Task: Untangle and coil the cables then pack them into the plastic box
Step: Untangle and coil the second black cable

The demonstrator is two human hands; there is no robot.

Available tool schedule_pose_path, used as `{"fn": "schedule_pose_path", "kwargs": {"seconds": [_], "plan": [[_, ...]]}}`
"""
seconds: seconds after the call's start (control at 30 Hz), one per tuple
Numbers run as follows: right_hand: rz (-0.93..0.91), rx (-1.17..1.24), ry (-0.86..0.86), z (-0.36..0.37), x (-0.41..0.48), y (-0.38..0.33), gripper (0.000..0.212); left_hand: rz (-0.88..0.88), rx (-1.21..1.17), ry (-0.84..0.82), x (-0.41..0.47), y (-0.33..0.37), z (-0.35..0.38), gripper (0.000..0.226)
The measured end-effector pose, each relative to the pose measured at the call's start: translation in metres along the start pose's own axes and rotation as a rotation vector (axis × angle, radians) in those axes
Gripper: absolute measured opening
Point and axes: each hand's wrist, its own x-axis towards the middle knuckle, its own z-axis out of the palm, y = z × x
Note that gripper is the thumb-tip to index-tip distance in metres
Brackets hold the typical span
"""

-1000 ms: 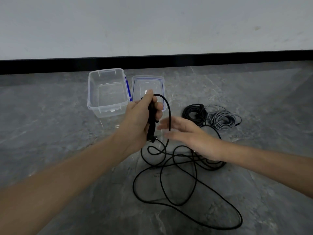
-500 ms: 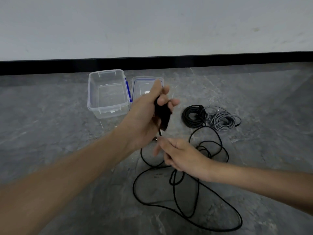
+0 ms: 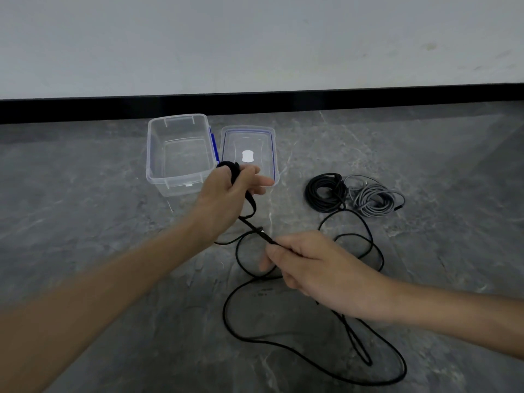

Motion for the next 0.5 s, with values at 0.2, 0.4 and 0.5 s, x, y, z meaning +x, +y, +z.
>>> {"fn": "schedule_pose_path", "kwargs": {"seconds": [0.2,0.4,0.5], "plan": [[-0.173,-0.272,0.075,-0.029,0.002,-0.034,0.035,0.003,0.177,-0.257,-0.007,0.002,0.002,0.036],[-0.247,-0.200,0.299,-0.072,0.028,-0.033,0.034,-0.240,-0.265,-0.503,-0.020,0.018,0.002,0.040],[-0.264,-0.142,0.312,-0.081,0.033,-0.030,0.027,-0.255,-0.290,-0.611,-0.027,0.024,0.005,0.052]]}}
